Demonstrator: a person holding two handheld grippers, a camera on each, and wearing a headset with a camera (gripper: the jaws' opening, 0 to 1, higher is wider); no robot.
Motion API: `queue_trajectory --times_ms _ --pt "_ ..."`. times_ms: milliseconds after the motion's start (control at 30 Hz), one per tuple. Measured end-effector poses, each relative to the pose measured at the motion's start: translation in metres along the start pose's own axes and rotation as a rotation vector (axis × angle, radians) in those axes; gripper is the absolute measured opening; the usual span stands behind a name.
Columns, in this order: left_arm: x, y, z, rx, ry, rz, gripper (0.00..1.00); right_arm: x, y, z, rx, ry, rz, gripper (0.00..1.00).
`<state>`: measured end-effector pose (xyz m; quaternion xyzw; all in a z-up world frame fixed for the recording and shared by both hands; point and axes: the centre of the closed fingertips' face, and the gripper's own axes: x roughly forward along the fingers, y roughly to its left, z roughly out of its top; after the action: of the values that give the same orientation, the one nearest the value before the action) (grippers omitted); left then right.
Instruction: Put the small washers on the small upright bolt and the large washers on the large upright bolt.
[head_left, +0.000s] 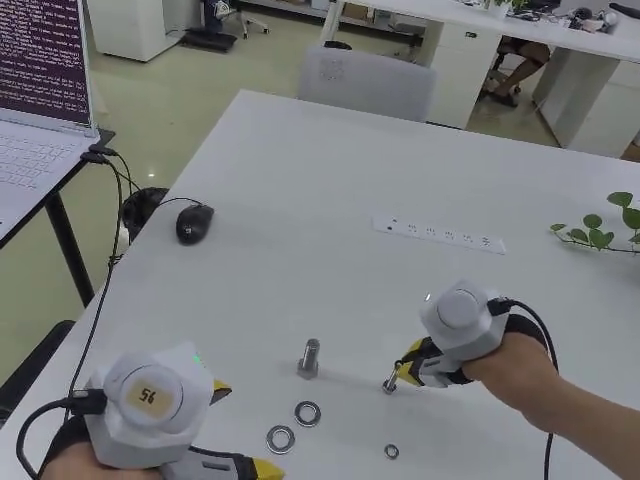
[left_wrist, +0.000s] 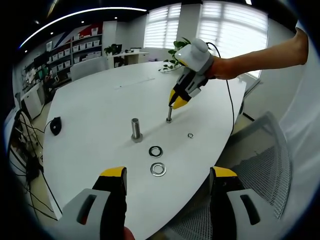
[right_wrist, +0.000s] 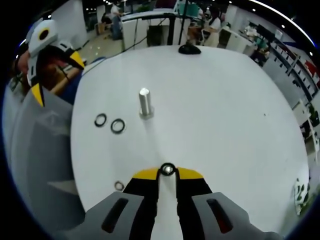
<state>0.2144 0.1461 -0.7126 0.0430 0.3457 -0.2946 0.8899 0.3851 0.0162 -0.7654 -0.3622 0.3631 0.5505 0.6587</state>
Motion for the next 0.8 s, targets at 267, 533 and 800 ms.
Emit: queue_trajectory --times_ms 267,533,800 --pt "0.000 0.001 -0.002 -0.004 0.003 0.003 0.67 0.005 0.000 -0.002 -0.007 0.017 0.008 0.14" --pt "-0.001 0.002 -0.002 -0.006 0.005 0.007 0.67 0.012 0.000 -0.006 -0.012 0.043 0.017 0.14" --pt "-0.002 0.003 -0.004 -0.010 0.007 0.009 0.67 0.025 -0.001 -0.012 0.003 0.067 0.029 0.14"
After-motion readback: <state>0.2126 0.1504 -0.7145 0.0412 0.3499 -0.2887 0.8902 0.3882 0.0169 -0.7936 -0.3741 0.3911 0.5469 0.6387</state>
